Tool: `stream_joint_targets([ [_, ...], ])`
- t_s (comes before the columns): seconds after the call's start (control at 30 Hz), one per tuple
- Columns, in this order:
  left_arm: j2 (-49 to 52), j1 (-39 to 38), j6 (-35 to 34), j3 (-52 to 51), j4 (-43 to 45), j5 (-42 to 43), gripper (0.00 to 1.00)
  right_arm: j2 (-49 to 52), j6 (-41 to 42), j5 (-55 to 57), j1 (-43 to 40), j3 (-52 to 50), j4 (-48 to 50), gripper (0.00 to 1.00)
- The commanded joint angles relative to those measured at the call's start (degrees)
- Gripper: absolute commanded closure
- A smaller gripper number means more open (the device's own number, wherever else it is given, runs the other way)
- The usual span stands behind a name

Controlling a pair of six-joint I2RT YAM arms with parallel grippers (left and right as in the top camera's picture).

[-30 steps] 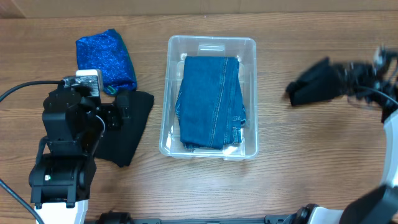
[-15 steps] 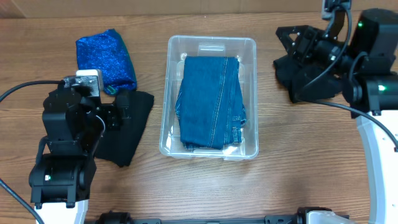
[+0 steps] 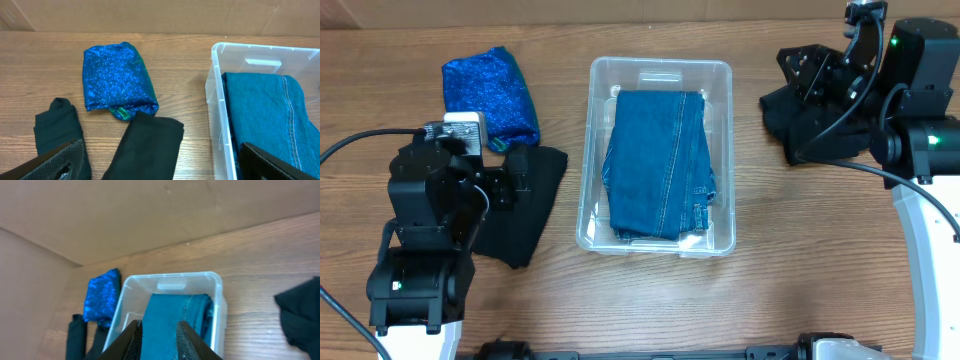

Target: Pack container

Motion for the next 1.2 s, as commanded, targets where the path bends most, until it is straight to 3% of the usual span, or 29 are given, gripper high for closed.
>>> stream_joint_targets([
  [0.0,0.1,-0.4,1.3,1.4,0.3,0.2,0.00,-0.1,-0.7,4.1,0.2,0.7,-0.8,0.73],
  [0.33,0.1,-0.4,1.3,1.4,0.3,0.2,0.00,0.1,-0.6,14.6,0.2,0.7,-5.0,0.72],
  [0.53,0.1,-0.4,1.3,1.4,0.3,0.2,0.00,3.0,-0.6,26.5,0.2,0.6,-11.9,0.61],
  [0.7,0.1,-0.4,1.3,1.4,0.3,0.2,0.00,9.4,-0.9,31.5,0.2,0.6,-17.2,0.45],
  [0.87,0.1,-0.4,1.3,1.4,0.3,0.2,0.00,16.9,-0.8,31.6,0.2,0.6,-18.0,0.03],
  [1.17,0.1,-0.4,1.3,1.4,0.3,0.0,0.00,28.9,-2.7,38.5,0.2,0.6,-15.8,0.00],
])
